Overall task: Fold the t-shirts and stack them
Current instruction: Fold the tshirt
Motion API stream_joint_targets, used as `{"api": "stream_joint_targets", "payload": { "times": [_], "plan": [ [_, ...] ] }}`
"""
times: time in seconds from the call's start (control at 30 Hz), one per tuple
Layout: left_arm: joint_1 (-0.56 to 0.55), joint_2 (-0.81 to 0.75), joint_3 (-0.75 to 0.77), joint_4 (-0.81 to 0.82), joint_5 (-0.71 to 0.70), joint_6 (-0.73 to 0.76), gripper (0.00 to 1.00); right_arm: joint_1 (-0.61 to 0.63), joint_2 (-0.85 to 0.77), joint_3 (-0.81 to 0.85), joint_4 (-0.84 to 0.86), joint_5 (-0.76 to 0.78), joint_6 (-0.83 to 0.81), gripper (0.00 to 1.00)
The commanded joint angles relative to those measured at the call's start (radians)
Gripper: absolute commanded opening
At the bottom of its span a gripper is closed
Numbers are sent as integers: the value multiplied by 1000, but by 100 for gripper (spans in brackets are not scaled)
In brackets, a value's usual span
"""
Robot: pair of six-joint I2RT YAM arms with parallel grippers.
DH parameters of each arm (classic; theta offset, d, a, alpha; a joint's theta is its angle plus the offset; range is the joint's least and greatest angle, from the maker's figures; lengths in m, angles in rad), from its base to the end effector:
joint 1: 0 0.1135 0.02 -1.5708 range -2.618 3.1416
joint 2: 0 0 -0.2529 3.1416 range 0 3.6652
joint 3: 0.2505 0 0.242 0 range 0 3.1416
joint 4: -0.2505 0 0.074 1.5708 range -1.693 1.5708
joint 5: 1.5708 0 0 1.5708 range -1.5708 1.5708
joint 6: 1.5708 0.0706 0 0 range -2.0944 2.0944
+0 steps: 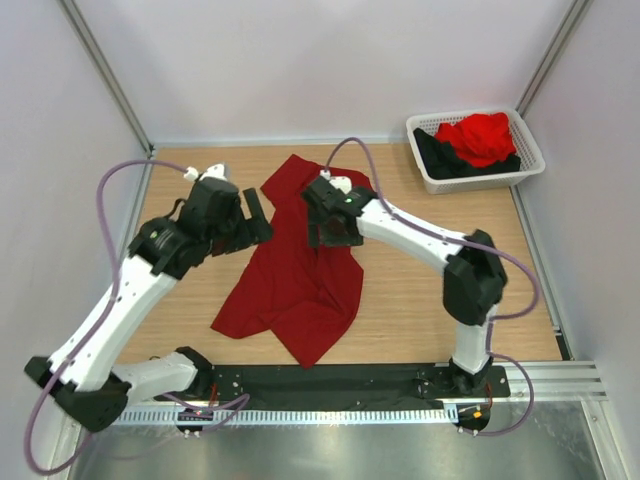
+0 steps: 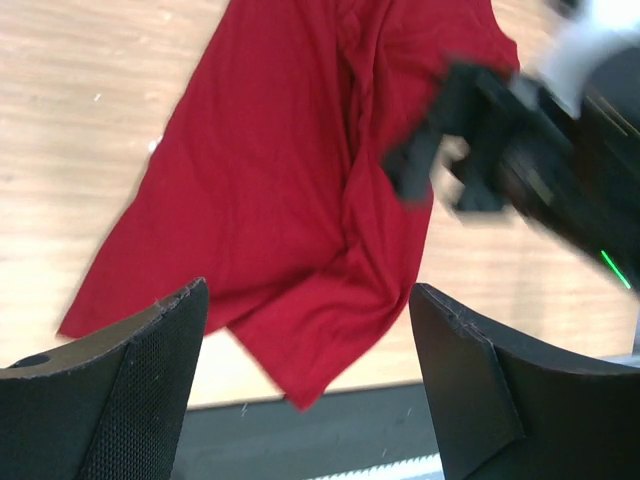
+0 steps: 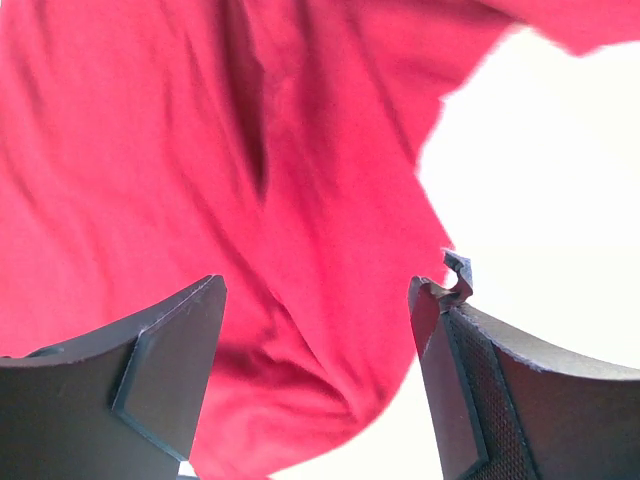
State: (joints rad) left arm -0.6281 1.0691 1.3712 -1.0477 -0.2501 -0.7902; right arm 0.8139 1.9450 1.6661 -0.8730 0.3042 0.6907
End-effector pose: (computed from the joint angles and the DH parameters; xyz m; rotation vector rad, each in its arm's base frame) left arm 0.1794 -0.1087 0.3657 -0.3157 2.3070 -0.4409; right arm 0.2982 0.2849 0.2129 -0.0764 2.6309 0.0877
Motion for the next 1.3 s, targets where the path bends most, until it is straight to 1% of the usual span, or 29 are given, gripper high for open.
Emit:
{"api": "stream_joint_targets", "payload": {
  "times": [0.0, 0.03, 0.1, 0.17, 0.2, 0.23, 0.27, 0.33, 0.37, 0.43, 0.47, 0.5, 0.57, 0.6, 0.67, 0.7, 0.73, 0.83, 0.9, 1.0, 1.1, 1.27],
  "plan": [
    [42, 124, 52, 141, 89, 32, 81, -27, -167, -113, -31, 35, -69, 82],
    [44, 144, 60, 147, 95, 34, 81, -39, -208, -141, -17, 21, -72, 82],
    [45, 198, 72, 132, 98, 36, 82, -97, -242, -216, 34, -42, -76, 82],
    [45, 218, 71, 112, 92, 26, 82, -166, -264, -247, 71, -77, -95, 81],
    [47, 222, 59, 104, 100, 20, 82, -192, -265, -255, 75, -83, -105, 80],
    [47, 229, 30, 106, 112, 16, 82, -214, -262, -255, 84, -95, -118, 76],
    [47, 230, 13, 106, 136, 11, 81, -260, -255, -252, 121, -112, -134, 75],
    [47, 224, -50, 112, 161, -20, 79, -303, -215, -205, 161, -102, -190, 71],
    [45, 218, -69, 112, 169, -20, 79, -315, -187, -204, 164, -93, -191, 71],
    [42, 206, -116, 124, 195, -43, 78, -334, -132, -111, 157, -77, -224, 71],
    [30, 190, -163, 135, 216, -50, 77, -343, -94, -74, 141, -74, -233, 71],
    [15, 184, -182, 144, 224, -67, 77, -357, -28, 4, 131, -65, -255, 72],
    [-25, 177, -225, 141, 219, -93, 76, -367, 40, 67, 118, -51, -272, 72],
    [-86, 178, -237, 140, 207, -107, 76, -375, 93, 120, 118, -51, -289, 72],
    [-161, 176, -257, 150, 186, -165, 75, -380, 133, 153, 156, -59, -313, 72],
    [-230, 178, -280, 158, 170, -185, 76, -381, 152, 171, 172, -59, -327, 72],
    [-266, 184, -290, 164, 161, -231, 75, -381, 188, 182, 187, -59, -350, 71],
    [-352, 218, -330, 182, 152, -282, 73, -381, 265, 233, 172, -60, -362, 66],
    [-380, 245, -349, 208, 161, -319, 70, -381, 278, 218, 181, -57, -359, 62],
    [-429, 282, -373, 264, 181, -340, 68, -381, 272, 152, 242, -57, -356, 57],
    [-441, 345, -389, 319, 216, -354, 66, -384, 284, 130, 269, -53, -358, 56],
    [-437, 403, -389, 322, 167, -389, 70, -389, 304, 132, 270, -60, -385, 56]
  ]
}}
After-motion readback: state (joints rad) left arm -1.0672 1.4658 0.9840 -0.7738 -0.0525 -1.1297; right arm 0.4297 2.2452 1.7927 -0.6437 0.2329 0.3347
